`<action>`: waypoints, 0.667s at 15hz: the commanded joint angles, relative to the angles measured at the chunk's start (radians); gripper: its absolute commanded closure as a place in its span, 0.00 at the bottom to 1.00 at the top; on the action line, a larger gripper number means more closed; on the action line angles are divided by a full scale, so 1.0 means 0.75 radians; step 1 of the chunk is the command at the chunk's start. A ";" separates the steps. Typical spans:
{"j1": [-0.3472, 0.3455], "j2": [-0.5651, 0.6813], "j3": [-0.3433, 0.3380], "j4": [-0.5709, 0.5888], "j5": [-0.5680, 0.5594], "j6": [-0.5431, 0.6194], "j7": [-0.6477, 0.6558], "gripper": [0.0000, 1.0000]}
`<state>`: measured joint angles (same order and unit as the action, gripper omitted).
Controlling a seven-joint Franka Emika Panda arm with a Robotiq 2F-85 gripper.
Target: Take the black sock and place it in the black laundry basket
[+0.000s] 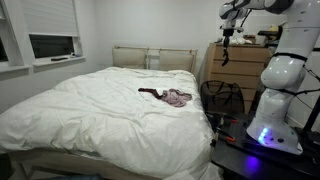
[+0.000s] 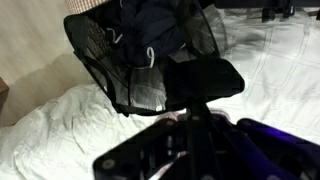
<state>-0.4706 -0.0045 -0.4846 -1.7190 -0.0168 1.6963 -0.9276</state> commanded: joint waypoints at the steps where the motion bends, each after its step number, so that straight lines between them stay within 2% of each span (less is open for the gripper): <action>1: -0.034 0.087 -0.025 0.011 0.069 0.032 -0.088 1.00; 10: -0.190 0.379 0.012 0.064 0.190 0.108 -0.154 1.00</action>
<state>-0.5568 0.2179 -0.4974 -1.7181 0.0925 1.7773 -1.0025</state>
